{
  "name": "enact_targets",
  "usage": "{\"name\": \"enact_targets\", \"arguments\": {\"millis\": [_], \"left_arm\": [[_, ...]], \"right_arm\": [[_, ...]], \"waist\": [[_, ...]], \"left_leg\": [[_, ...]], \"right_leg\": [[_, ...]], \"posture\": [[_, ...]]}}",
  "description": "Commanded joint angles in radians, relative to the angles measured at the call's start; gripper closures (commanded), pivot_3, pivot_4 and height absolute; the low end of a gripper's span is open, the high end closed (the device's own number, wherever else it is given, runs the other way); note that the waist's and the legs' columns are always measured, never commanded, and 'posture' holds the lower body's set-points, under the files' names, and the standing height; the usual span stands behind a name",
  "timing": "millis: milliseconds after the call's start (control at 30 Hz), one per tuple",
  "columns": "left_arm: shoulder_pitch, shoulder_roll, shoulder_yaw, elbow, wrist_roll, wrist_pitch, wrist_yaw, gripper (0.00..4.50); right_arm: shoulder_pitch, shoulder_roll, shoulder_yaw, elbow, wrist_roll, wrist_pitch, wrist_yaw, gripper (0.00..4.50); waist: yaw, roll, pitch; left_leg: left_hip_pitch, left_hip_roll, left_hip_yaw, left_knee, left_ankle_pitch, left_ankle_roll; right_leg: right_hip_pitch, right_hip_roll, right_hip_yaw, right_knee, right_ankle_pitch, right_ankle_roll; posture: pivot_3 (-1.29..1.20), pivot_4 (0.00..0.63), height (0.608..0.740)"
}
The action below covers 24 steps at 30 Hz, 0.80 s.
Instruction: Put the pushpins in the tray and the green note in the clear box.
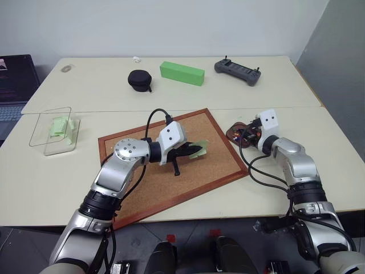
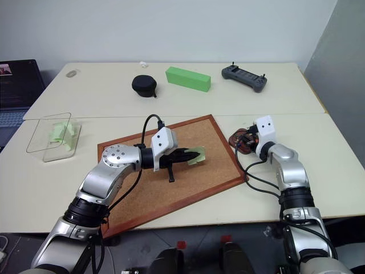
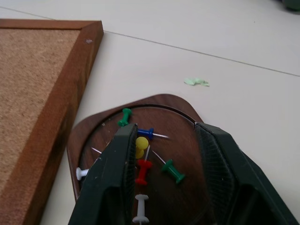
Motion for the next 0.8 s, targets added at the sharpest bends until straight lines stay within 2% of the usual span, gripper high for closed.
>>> {"name": "enact_targets", "arguments": {"millis": [33,233,433,667,733,800], "left_arm": [[-0.013,0.000,0.024,-0.027,-0.004,-0.008,0.003,4.50],[-0.019,-0.003,0.024,-0.021,-0.004,-0.008,0.004,4.50],[-0.022,0.000,0.034,-0.020,-0.010,-0.004,0.004,4.50],[-0.030,0.022,0.092,-0.013,-0.032,0.029,0.015,4.50],[-0.016,0.037,0.132,-0.035,-0.051,0.067,0.032,4.50],[0.002,0.052,0.171,-0.066,-0.071,0.110,0.052,4.50]], "right_arm": [[-0.024,-0.014,-0.003,-0.009,-0.003,-0.029,-0.002,2.45],[-0.030,-0.016,-0.005,-0.003,-0.003,-0.036,-0.001,2.45],[-0.013,-0.027,-0.023,-0.093,0.037,-0.011,0.033,2.45],[0.077,-0.092,-0.016,-0.372,0.162,0.069,0.198,2.45],[0.117,-0.127,-0.035,-0.511,0.256,0.131,0.266,2.45],[0.142,-0.151,-0.053,-0.618,0.341,0.190,0.305,2.12]], "waist": [[0.000,0.000,0.000],[0.000,0.000,0.000],[0.000,0.000,0.000],[0.001,0.000,0.000],[0.002,0.000,0.000],[0.001,0.000,0.000]], "left_leg": [[0.000,0.000,0.000,0.000,0.000,0.000],[0.000,0.000,0.000,0.000,0.000,0.000],[0.000,0.000,0.000,0.000,0.000,0.000],[0.000,0.000,-0.001,0.000,0.000,0.000],[0.000,0.000,-0.001,0.000,0.000,0.000],[-0.001,0.001,-0.002,0.000,0.000,0.000]], "right_leg": [[0.000,0.000,0.000,0.000,0.000,0.000],[0.000,0.000,0.000,0.000,0.000,0.000],[0.000,0.000,0.000,0.000,0.000,0.000],[0.000,0.000,-0.001,0.000,0.000,0.000],[0.000,0.000,-0.001,0.000,0.000,0.000],[0.000,0.000,-0.001,0.000,0.000,0.000]], "posture": [[0.00,0.150,0.740],[0.00,0.150,0.740],[0.00,0.150,0.740],[0.00,0.150,0.740],[0.00,0.150,0.740],[0.00,0.150,0.740]]}}
